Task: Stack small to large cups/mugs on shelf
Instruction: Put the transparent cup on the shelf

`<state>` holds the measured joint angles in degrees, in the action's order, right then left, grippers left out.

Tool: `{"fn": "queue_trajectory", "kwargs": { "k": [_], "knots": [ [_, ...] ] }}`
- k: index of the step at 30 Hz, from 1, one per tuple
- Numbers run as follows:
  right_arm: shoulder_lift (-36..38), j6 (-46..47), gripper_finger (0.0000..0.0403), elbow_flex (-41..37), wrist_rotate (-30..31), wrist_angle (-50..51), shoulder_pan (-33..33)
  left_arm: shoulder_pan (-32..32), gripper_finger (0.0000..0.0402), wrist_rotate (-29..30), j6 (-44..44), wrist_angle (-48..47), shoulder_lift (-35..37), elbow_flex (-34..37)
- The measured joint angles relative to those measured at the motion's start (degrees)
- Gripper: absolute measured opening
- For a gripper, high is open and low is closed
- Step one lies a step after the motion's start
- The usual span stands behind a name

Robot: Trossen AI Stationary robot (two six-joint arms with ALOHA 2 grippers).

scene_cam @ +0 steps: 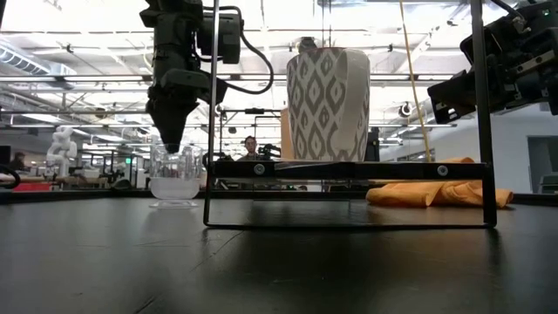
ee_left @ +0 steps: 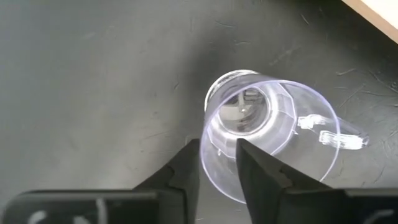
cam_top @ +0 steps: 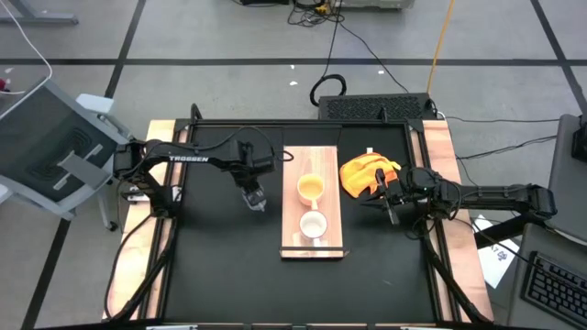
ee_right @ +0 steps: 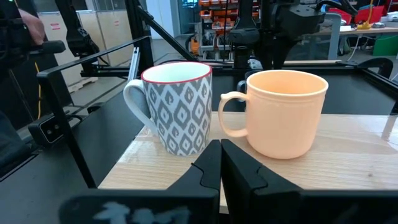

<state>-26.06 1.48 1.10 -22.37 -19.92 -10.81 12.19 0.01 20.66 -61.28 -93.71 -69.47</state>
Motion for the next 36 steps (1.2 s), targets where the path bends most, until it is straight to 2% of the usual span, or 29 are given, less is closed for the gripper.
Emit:
{"fn": "queue_trajectory", "kwargs": {
  "k": [12, 23, 32, 36],
  "knots": [
    [0.02, 0.02, 0.0, 0.02, 0.0, 0.02, 0.02, 0.0, 0.0006, 1.63, -6.17, 0.07, -0.02, 0.0],
    [0.0, 0.04, 0.0, 0.02, 0.0, 0.02, 0.02, -0.66, 0.0002, 3.61, -14.25, 0.28, -0.02, 0.0],
    [0.02, 0.87, 0.0, 0.0, -0.02, 0.02, 0.02, -0.66, 0.0003, 2.57, -22.85, 1.73, -0.02, 0.0],
    [0.0, 0.87, 0.0, 0.0, -0.02, 0.02, 0.02, -0.66, 0.0002, 2.43, -23.4, 1.73, -0.02, 0.0]
  ]
}}
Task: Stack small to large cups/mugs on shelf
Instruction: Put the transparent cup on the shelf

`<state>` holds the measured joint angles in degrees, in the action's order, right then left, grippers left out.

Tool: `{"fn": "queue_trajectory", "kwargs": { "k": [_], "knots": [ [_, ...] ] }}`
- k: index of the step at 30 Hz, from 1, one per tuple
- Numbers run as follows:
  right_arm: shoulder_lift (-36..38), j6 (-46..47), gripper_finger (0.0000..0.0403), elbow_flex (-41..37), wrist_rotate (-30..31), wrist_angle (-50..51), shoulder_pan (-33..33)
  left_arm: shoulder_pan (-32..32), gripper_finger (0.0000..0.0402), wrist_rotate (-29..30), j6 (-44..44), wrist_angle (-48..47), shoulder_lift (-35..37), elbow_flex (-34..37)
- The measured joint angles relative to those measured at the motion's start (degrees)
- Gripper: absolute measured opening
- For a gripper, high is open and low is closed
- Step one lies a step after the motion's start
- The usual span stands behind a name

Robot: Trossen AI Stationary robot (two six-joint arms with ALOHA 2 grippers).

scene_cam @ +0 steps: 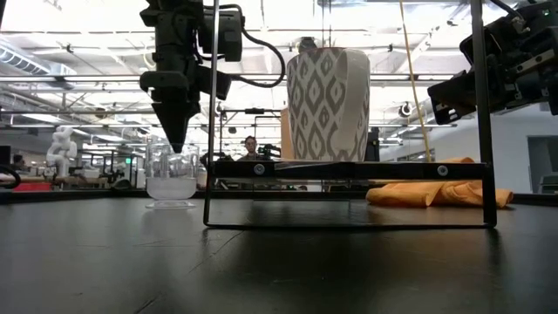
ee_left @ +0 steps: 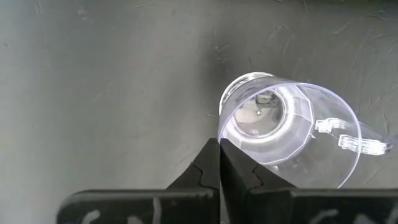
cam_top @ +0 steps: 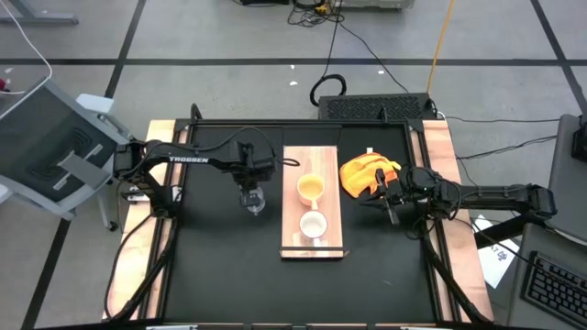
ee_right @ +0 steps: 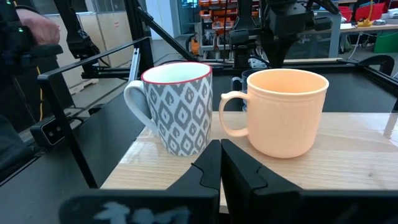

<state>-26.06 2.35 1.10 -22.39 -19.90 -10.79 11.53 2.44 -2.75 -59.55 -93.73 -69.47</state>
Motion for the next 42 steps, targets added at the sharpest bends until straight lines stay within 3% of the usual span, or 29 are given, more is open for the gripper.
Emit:
{"fn": "queue_trajectory", "kwargs": {
  "k": [12, 32, 42],
  "knots": [
    [0.02, -0.07, 0.0, 0.02, 0.0, 0.0, 0.0, -0.18, 0.0028, -0.05, 2.5, 1.25, 0.0, 0.0],
    [0.02, -0.15, 0.0, 0.0, 0.0, 0.0, 0.0, -1.25, 0.0164, 0.05, 3.98, 1.17, 0.0, 0.0],
    [0.01, -0.16, 0.0, 0.0, 0.01, 0.0, 0.0, -0.42, 0.0177, -0.96, 4.52, 1.5, 0.0, 0.0]
  ]
}}
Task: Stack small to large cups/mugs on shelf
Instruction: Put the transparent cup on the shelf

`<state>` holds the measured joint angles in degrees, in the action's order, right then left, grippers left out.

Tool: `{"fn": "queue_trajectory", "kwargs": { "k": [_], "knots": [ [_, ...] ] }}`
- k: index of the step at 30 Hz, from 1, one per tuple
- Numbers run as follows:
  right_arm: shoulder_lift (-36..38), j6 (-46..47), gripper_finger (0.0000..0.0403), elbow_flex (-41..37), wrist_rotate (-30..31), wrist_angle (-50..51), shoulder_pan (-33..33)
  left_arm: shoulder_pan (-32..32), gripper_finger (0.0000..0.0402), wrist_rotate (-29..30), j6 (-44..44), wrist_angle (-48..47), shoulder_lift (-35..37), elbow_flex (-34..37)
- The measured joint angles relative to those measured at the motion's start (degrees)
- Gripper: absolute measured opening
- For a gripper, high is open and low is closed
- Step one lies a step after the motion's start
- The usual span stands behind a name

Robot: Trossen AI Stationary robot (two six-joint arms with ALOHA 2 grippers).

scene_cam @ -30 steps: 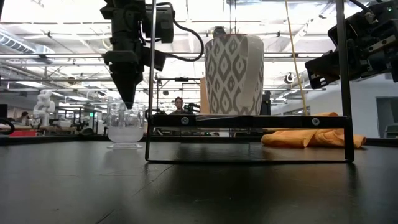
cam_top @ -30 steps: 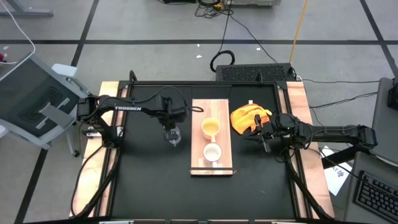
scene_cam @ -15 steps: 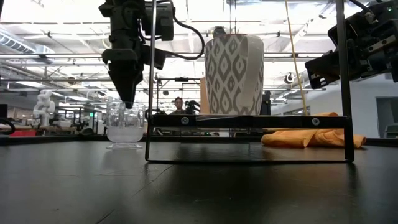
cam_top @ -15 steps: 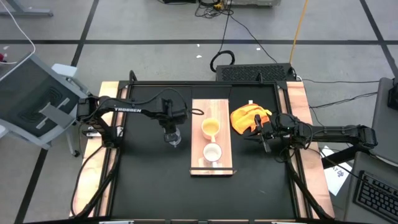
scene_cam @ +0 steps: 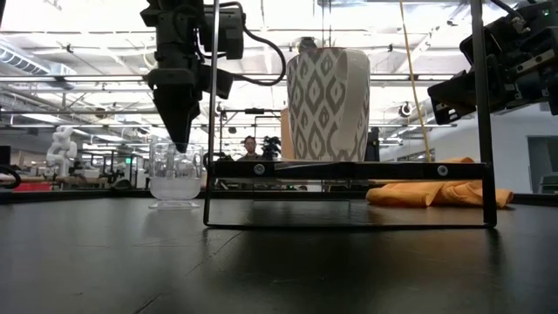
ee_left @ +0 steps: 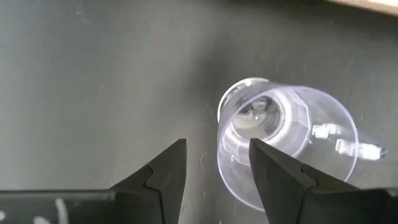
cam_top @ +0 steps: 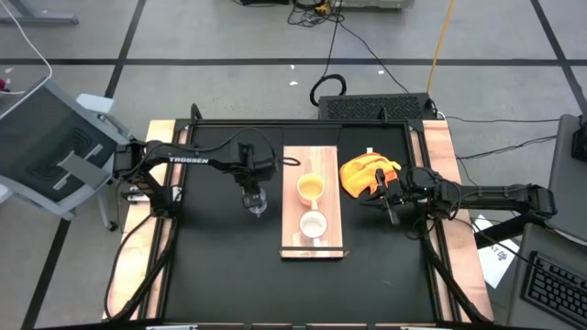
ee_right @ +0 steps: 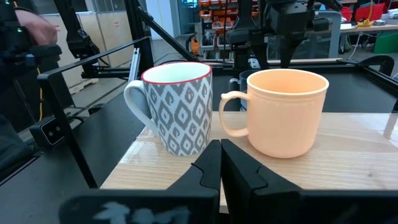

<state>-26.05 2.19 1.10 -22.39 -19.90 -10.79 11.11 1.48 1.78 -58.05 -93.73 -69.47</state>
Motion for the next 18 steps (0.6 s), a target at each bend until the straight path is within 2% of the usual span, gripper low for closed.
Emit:
{"fn": "queue_trajectory", "kwargs": {
  "k": [18],
  "knots": [
    [0.0, 0.14, 0.0, 0.02, -0.01, 0.0, 0.0, 0.13, 0.0178, -1.0, 0.93, 1.76, 0.0, 0.69]
  ]
}}
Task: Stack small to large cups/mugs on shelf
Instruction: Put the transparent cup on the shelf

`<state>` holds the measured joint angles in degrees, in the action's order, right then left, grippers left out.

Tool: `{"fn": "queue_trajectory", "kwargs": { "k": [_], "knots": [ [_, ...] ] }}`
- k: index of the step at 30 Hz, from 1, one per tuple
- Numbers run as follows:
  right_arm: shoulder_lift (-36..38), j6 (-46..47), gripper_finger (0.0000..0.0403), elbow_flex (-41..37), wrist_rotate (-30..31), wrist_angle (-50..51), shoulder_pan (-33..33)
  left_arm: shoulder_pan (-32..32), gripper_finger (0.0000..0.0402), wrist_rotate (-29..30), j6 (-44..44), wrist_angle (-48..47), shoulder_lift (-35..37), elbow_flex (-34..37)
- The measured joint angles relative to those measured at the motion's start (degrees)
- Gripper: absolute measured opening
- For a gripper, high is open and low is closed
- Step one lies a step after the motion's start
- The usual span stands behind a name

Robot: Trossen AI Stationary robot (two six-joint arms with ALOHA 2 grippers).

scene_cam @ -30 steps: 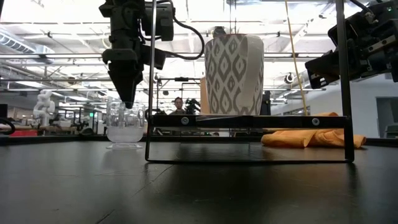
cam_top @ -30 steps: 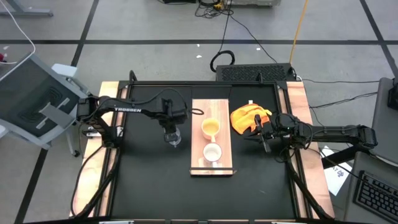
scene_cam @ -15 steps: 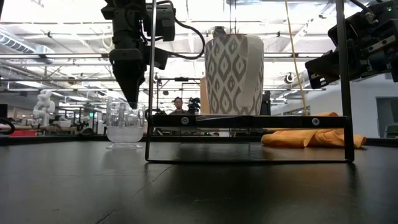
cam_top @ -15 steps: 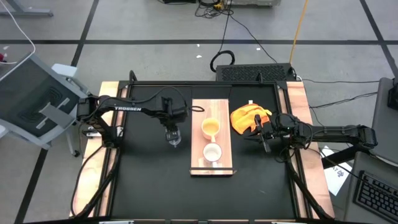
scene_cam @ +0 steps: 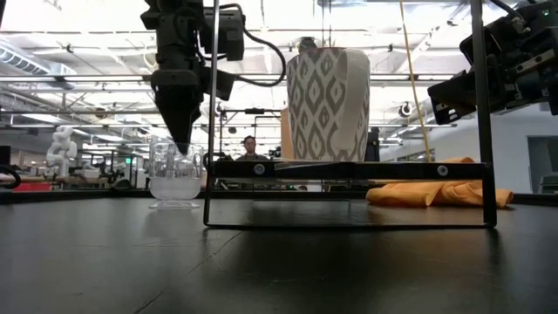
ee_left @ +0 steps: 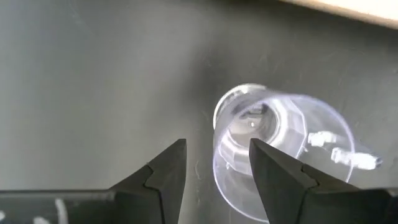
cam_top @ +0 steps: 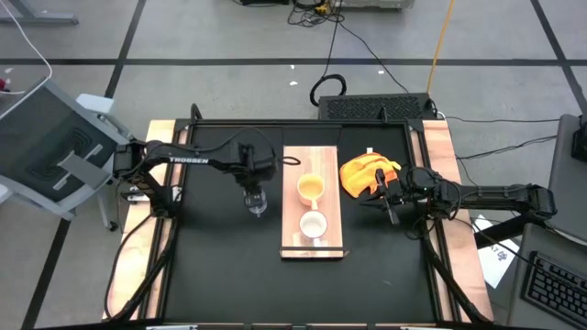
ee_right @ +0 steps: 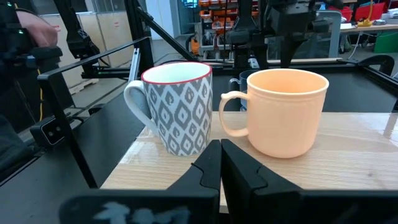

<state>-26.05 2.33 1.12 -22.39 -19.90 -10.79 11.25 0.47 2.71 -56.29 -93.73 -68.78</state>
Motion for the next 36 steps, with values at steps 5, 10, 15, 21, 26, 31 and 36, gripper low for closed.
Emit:
{"fn": "queue_trajectory", "kwargs": {
  "k": [5, 10, 15, 21, 26, 31, 36],
  "knots": [
    [0.01, 0.0, 0.0, -0.02, 0.0, 0.0, 0.0, 0.31, 0.0178, 0.23, 0.02, 0.14, 0.0, 2.04],
    [0.01, -0.05, 0.0, -0.02, 0.0, 0.0, 0.0, 1.0, 0.0178, 0.57, -0.52, 2.48, 0.0, 3.6],
    [-0.01, -0.02, 0.0, -0.02, 0.02, 0.0, 0.0, 1.54, 0.0177, 0.5, -1.66, 3.31, 0.0, 3.7],
    [0.0, -0.13, 0.0, 0.0, 0.02, 0.01, 0.0, 1.6, 0.0175, 0.11, -2.45, 3.49, 0.0, 3.7],
    [-0.01, -0.15, 0.0, 0.0, 0.02, 0.0, 0.0, 1.6, 0.0135, -0.48, -2.57, 3.49, 0.0, 3.7],
    [0.0, -0.15, 0.0, -0.01, 0.02, 0.01, 0.0, 1.6, 0.0067, -0.46, -2.56, 3.6, 0.0, 3.7],
    [0.01, -0.15, 0.0, -0.02, 0.02, 0.02, 0.0, 1.6, 0.0008, -0.48, -1.69, 3.48, 0.0, 3.7]
  ]
}}
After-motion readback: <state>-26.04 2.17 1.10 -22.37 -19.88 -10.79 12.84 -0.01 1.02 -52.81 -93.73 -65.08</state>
